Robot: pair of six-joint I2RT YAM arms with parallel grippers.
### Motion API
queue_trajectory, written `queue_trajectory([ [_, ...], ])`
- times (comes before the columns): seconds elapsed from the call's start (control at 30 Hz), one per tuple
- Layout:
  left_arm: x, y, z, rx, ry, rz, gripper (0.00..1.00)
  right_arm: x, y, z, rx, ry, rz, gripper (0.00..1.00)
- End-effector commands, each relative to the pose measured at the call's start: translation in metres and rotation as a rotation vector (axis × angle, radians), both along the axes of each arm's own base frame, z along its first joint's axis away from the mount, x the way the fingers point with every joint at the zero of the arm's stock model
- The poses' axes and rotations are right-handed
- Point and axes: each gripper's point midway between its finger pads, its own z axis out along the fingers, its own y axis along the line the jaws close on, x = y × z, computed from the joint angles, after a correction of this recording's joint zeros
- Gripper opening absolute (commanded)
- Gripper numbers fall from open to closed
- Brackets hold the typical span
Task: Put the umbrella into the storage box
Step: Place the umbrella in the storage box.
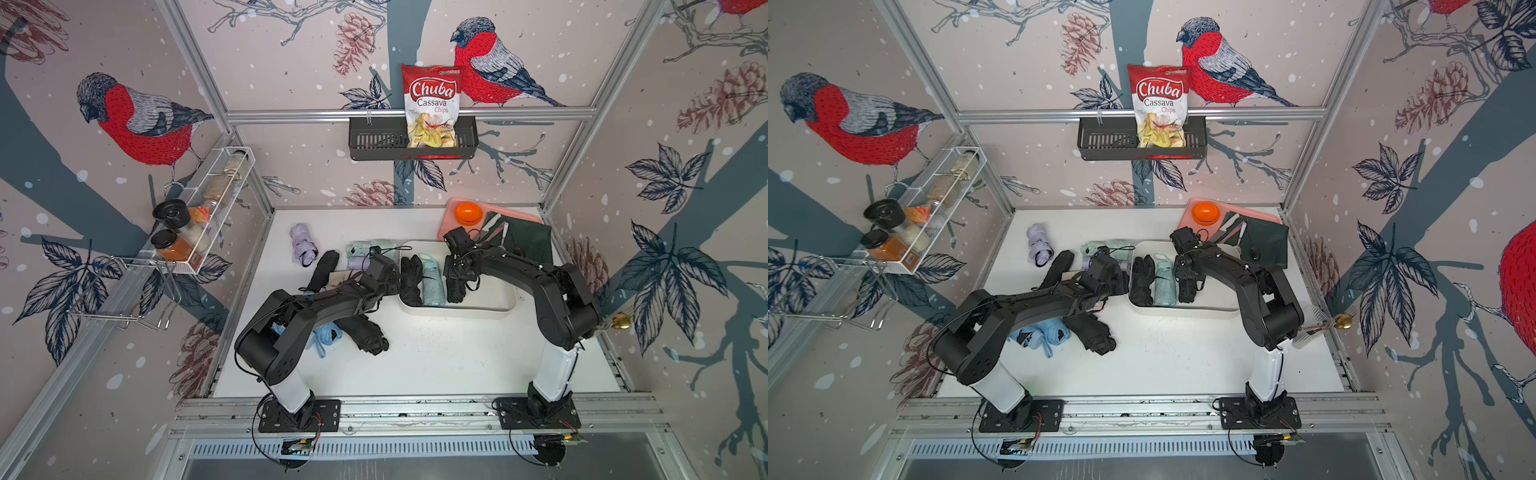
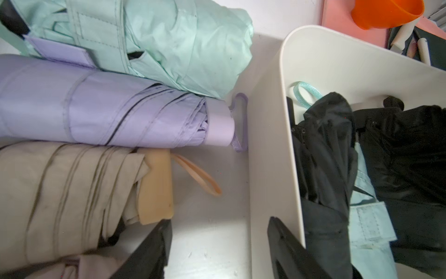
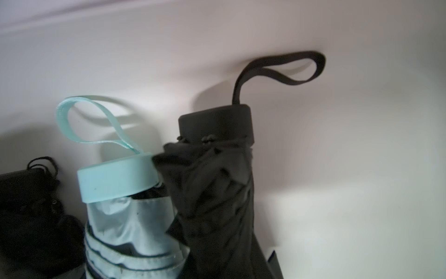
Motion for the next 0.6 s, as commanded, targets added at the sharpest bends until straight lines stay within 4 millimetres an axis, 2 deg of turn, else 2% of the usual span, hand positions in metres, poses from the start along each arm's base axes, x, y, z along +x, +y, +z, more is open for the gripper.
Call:
queue_trajectory([
  [0.0,0.000,-0.018,0.004,-0.049,-0.006,-0.050,0.58,-0.020,0.025,-0.004,0.136,0.078,0.076,0.00],
  [0.13,0.000,-0.026,0.000,-0.062,0.007,-0.070,0.53,-0.024,0.040,0.005,0.176,0.051,0.145,0.00],
  [0.23,0.000,-0.030,-0.003,-0.068,0.016,-0.076,0.52,-0.024,0.038,0.004,0.167,0.057,0.130,0.00],
  [0.33,-0.001,-0.030,-0.005,-0.067,0.022,-0.073,0.52,-0.023,0.036,0.009,0.252,0.050,0.105,0.00],
  [0.57,-0.003,-0.029,-0.011,-0.065,0.036,-0.068,0.52,-0.017,0.052,0.060,0.503,-0.064,0.140,0.00],
])
